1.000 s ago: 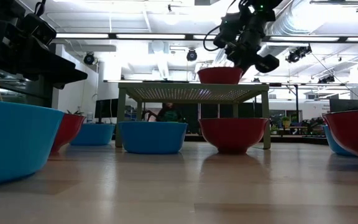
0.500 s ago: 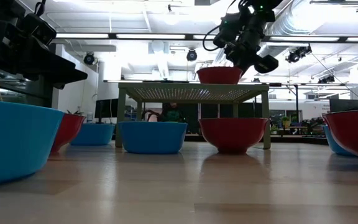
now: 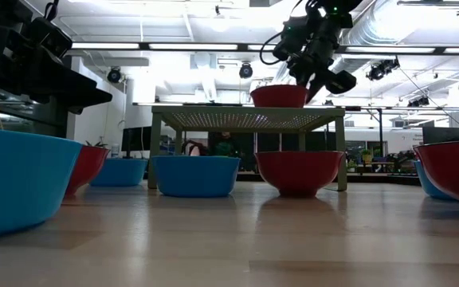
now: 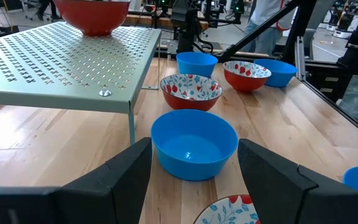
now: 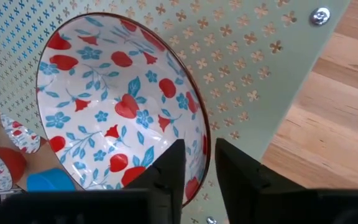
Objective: Pick & Place Mini bowls
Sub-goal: Stack the red bowl on top of the red bowl on the shelf
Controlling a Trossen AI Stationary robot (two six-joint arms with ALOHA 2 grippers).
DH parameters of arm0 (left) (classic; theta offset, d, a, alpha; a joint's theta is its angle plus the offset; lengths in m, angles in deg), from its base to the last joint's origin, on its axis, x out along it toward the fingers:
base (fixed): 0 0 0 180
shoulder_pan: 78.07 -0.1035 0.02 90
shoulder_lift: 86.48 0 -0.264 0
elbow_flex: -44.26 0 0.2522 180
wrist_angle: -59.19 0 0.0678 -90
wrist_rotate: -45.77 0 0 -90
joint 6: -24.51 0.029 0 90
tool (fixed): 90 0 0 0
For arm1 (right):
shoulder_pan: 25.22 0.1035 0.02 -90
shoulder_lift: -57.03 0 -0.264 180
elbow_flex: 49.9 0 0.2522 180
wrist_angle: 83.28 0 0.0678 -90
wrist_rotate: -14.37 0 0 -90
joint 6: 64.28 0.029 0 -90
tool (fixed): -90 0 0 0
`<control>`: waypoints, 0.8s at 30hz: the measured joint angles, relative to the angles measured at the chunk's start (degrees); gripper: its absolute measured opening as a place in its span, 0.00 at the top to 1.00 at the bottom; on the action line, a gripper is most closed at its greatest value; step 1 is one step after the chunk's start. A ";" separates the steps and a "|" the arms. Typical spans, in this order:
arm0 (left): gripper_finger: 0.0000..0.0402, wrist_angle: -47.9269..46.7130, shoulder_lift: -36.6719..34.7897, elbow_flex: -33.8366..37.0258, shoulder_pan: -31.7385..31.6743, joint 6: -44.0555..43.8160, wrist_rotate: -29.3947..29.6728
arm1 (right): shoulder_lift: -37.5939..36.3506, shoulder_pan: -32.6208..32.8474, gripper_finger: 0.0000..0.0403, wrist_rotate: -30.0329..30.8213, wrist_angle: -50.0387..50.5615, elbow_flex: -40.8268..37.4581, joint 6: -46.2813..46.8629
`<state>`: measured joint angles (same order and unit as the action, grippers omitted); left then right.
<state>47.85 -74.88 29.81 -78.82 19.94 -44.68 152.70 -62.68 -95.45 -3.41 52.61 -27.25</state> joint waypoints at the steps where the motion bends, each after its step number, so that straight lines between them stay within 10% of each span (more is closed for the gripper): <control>1: 0.42 0.00 -0.02 0.00 -0.01 0.00 0.00 | 0.00 0.01 0.78 0.00 0.00 0.00 0.00; 24: 0.42 -0.01 0.00 0.00 0.01 0.00 0.00 | -2.61 -0.44 0.61 -0.23 0.01 0.00 -0.38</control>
<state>47.84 -74.88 29.81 -78.81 19.94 -44.68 150.09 -63.13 -95.67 -3.40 52.61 -27.63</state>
